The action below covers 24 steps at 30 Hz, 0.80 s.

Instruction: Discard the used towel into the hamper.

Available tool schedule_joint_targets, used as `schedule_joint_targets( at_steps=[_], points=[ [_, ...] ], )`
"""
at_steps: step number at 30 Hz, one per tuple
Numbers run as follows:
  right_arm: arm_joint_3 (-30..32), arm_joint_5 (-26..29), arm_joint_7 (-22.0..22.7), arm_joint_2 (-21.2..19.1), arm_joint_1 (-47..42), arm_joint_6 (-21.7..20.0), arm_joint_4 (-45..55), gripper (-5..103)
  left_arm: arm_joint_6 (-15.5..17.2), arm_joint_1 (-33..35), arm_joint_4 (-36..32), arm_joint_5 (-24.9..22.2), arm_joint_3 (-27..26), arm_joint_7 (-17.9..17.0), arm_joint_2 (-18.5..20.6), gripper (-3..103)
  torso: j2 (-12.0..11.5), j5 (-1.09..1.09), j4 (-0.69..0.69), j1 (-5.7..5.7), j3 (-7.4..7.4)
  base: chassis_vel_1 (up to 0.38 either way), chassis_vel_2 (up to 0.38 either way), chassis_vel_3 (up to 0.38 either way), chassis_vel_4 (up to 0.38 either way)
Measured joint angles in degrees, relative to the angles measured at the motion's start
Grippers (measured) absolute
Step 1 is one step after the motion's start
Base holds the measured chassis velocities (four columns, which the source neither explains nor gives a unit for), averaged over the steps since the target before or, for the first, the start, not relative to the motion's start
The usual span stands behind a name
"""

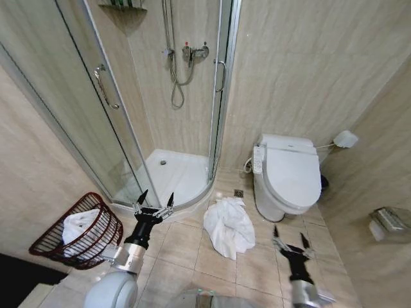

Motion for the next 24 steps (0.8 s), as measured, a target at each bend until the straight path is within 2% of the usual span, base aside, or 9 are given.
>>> schedule_joint_targets(
  at_steps=[4, 7, 10, 16, 24],
  points=[
    [2.9, 1.2, 0.0, -3.0, 0.5, 0.3, -0.1, 100, 0.0, 0.0, 0.0, 0.0, 0.0, 0.0, 0.0, 100, -0.9, 0.0, 0.01, -0.41, -0.53, 0.0, 0.0, 0.0, 0.0],
    [2.5, 2.2, -0.5, -3.5, 1.0, 1.1, 0.1, 100, 0.0, 0.0, 0.0, 0.0, 0.0, 0.0, 0.0, 100, -1.7, 0.0, 0.0, -0.73, -0.97, 0.0, 0.0, 0.0, 0.0],
    [0.7, 1.6, -0.3, -2.4, 1.8, 1.7, 0.5, 100, 0.0, 0.0, 0.0, 0.0, 0.0, 0.0, 0.0, 100, -2.4, -0.01, 0.0, -1.02, -1.34, 0.0, 0.0, 0.0, 0.0],
    [-2.8, -3.1, 0.1, -0.3, 2.7, 4.5, 0.0, 100, 0.0, 0.0, 0.0, 0.0, 0.0, 0.0, 0.0, 100, -4.0, -0.01, 0.0, -1.7, -2.3, 0.0, 0.0, 0.0, 0.0],
    [-3.0, -3.7, 1.0, 1.1, 3.4, 5.0, -1.0, 100, 0.0, 0.0, 0.0, 0.0, 0.0, 0.0, 0.0, 100, -5.9, -0.01, 0.0, -2.51, -3.42, 0.0, 0.0, 0.0, 0.0]
  ],
)
